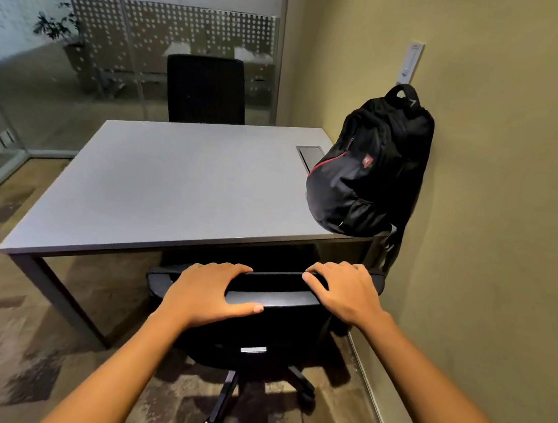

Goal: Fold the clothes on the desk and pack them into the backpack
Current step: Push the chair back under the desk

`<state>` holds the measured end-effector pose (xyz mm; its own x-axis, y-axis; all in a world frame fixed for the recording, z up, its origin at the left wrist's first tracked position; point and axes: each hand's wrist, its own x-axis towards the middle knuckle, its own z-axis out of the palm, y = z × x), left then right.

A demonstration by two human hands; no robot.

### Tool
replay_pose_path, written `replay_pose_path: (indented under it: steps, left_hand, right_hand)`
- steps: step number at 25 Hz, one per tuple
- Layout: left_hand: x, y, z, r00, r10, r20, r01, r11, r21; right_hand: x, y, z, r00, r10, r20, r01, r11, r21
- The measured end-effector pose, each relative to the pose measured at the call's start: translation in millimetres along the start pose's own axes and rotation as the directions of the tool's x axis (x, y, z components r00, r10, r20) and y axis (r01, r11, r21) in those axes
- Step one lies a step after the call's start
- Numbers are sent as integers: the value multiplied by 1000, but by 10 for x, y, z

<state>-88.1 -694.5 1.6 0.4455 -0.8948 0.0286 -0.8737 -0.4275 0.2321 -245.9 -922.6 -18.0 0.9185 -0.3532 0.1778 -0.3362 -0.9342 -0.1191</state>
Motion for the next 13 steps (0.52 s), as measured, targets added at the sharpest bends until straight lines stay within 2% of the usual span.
replay_pose_path:
  steps: [13]
  left_hand:
    - [1090, 156, 143, 999, -24, -39, 25, 1000, 13]
  right_hand:
    - [792, 904, 36, 996, -49, -74, 47, 998, -38]
